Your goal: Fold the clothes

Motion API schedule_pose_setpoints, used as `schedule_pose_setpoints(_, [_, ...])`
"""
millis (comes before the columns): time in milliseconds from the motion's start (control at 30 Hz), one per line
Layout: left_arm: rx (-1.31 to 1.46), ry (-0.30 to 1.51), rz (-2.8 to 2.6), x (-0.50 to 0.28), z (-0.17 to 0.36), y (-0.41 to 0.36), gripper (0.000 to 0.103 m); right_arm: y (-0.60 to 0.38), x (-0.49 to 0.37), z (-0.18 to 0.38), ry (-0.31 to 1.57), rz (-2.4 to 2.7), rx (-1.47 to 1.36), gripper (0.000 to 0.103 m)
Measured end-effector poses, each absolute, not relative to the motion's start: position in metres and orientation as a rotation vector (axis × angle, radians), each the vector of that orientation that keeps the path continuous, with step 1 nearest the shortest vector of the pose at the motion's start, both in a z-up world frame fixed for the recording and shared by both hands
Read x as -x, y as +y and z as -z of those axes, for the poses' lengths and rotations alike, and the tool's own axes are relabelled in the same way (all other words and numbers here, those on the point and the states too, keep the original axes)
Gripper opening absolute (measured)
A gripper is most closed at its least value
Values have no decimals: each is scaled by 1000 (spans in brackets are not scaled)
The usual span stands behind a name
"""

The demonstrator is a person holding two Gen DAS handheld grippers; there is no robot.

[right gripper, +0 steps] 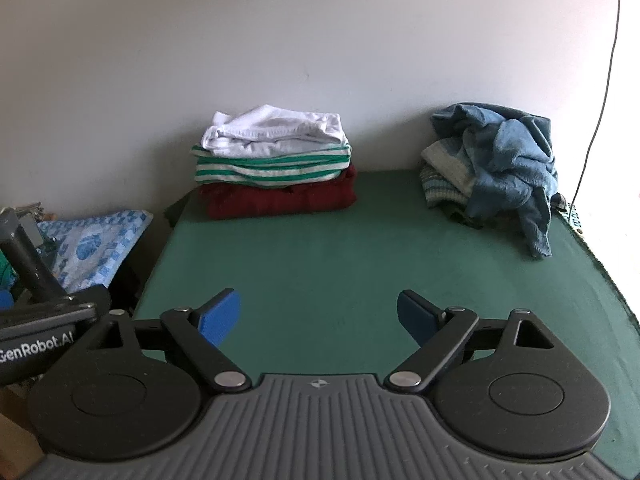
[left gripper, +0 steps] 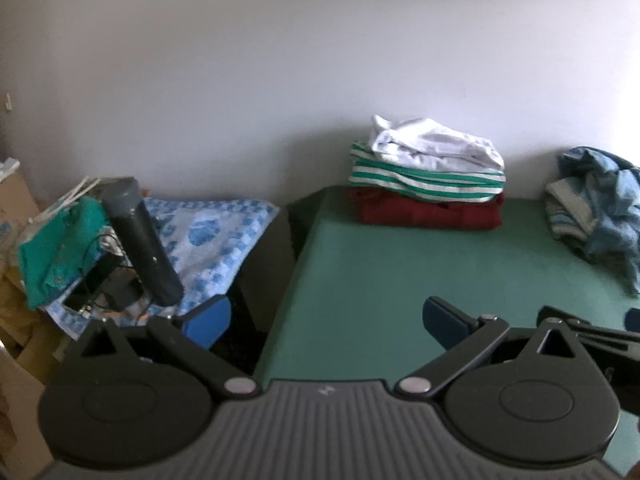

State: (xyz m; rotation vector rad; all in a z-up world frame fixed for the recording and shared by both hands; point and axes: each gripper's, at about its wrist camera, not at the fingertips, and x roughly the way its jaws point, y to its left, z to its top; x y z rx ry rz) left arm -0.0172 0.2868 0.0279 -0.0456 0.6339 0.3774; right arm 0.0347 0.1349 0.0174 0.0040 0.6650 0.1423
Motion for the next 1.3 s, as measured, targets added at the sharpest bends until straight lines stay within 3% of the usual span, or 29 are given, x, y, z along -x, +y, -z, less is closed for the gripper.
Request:
schedule_pose_setpoints(233, [58, 643, -390, 14, -22, 292, 103, 150, -35, -16, 730, -70, 66, 87])
schedule_pose_setpoints(467, [97, 662, -309, 20, -21, 291, 103, 136, -30, -4, 846, -390, -133, 83])
schedule_pose_setpoints(567, [73, 648, -294, 24, -27, 289, 103, 141, -24, -8, 840, -343, -88, 82])
schedule_pose_setpoints(700, [20, 586, -337, 20, -51, 290, 103, 146, -34, -20, 850, -154, 52, 82])
schedule_pose_setpoints(933, [-33, 427, -363, 8, -129, 281, 103, 133, -55, -67, 752, -78, -16, 75])
schedule_pose_setpoints(1100, [15, 473, -318, 12, -107, 266, 103, 130, -49, -83, 670, -63, 8, 81])
schedule_pose_setpoints(1300, [-17, 542, -298, 11, -71, 259, 103, 120, -52, -69, 737, -91, -1, 79])
